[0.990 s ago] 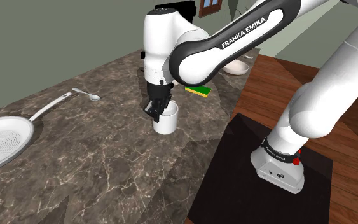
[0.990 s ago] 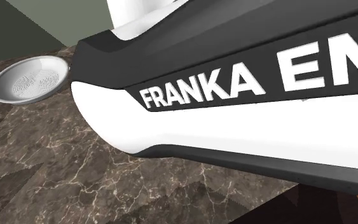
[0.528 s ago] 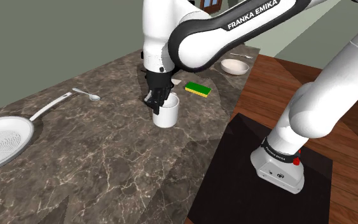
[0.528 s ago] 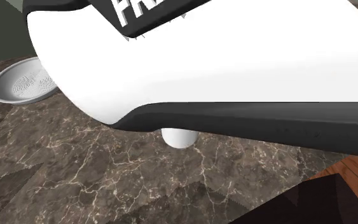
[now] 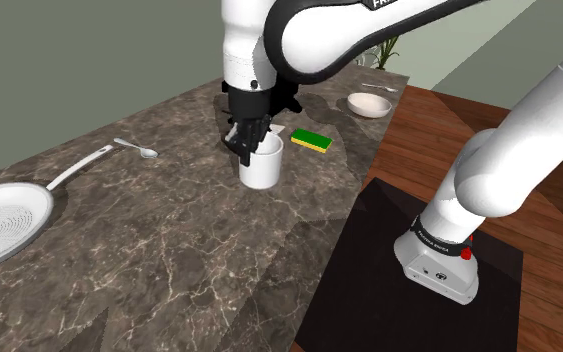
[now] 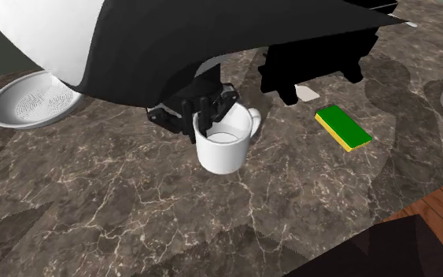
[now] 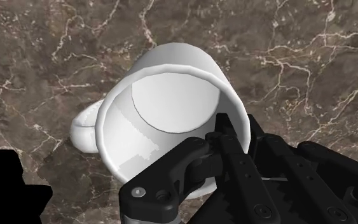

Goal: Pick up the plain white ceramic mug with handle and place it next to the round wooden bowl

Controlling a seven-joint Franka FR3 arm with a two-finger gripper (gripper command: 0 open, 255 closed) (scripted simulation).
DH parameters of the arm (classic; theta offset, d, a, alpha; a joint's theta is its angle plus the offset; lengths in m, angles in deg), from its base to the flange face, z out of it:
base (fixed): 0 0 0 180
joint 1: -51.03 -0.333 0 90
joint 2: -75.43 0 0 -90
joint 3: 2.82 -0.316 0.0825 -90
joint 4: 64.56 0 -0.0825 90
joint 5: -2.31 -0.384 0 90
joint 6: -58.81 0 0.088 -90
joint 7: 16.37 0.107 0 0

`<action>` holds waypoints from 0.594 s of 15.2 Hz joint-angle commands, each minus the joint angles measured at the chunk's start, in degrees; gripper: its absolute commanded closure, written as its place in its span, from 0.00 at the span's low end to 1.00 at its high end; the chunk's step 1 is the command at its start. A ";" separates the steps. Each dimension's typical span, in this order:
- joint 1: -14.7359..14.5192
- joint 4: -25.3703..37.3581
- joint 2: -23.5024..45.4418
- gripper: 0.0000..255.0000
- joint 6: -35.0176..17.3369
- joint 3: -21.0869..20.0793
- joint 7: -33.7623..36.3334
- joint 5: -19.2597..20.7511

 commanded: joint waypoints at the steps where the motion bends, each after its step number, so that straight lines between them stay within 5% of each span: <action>1: 0.06 1.07 -0.51 1.00 1.55 0.28 -0.33 -0.17; 9: 0.15 6.00 -1.95 1.00 7.78 0.98 -0.80 -0.57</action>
